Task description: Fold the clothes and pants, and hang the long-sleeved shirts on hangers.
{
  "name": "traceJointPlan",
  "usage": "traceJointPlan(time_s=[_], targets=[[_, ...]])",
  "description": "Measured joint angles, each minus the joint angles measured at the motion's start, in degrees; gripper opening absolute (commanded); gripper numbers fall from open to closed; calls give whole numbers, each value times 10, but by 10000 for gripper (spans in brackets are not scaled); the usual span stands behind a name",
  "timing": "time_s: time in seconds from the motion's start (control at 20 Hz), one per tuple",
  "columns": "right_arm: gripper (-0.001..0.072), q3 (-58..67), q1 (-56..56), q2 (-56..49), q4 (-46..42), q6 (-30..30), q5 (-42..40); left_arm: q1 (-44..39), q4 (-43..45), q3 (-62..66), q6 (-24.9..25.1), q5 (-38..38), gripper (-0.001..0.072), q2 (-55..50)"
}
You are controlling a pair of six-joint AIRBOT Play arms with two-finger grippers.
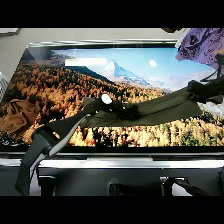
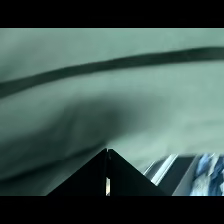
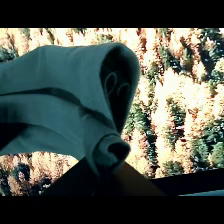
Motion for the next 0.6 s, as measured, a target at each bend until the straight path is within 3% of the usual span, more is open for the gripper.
traceJointPlan(time_s=[0.35,0.6], targets=[[29,41,0,8,-4,18,5,-48,-86,40,-3,112,15,-46],[29,46,0,8,-17,21,4,-20,-81,54,-33,85,12,-44]])
